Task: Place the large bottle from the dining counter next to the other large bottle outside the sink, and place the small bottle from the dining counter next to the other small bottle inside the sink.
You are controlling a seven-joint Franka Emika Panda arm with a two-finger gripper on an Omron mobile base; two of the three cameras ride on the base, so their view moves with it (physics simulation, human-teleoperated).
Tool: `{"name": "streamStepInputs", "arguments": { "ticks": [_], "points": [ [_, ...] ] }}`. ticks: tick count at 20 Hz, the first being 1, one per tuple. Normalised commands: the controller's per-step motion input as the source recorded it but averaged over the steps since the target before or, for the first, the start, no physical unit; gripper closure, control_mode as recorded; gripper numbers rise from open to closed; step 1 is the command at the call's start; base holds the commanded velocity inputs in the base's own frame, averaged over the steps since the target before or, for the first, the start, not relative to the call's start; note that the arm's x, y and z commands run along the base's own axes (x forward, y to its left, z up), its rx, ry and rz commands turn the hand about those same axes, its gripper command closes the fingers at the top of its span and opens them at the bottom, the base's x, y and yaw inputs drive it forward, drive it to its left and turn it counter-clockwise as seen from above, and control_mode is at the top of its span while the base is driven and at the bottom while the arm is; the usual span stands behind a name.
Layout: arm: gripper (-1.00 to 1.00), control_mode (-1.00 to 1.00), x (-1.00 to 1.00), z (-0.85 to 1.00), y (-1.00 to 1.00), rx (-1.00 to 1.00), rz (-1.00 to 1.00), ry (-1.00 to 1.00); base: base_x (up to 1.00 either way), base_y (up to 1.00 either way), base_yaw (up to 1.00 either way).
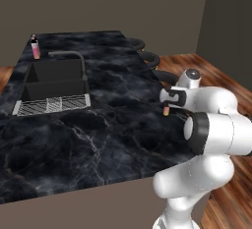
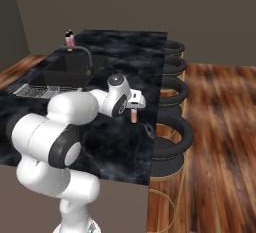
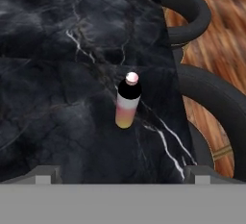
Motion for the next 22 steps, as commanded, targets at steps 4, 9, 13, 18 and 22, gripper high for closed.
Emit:
{"name": "streamStepInputs", "arguments": {
  "ticks": [4,9,13,18,22],
  "points": [
    [-1.0,-1.0,0.18,-0.07,-0.01,0.0,0.0,0.0,0.0,0.0,0.0],
    [-1.0,-1.0,0.17,-0.08,-0.01,0.0,0.0,0.0,0.0,0.0,0.0],
    [-1.0,-1.0,0.15,-0.12,-0.05,0.0,0.0,0.0,0.0,0.0,0.0],
    [-1.0,-1.0,0.14,-0.14,-0.06,0.0,0.0,0.0,0.0,0.0,0.0],
    [-1.0,-1.0,0.16,-0.12,-0.05,0.0,0.0,0.0,0.0,0.0,0.0]
  ]
}}
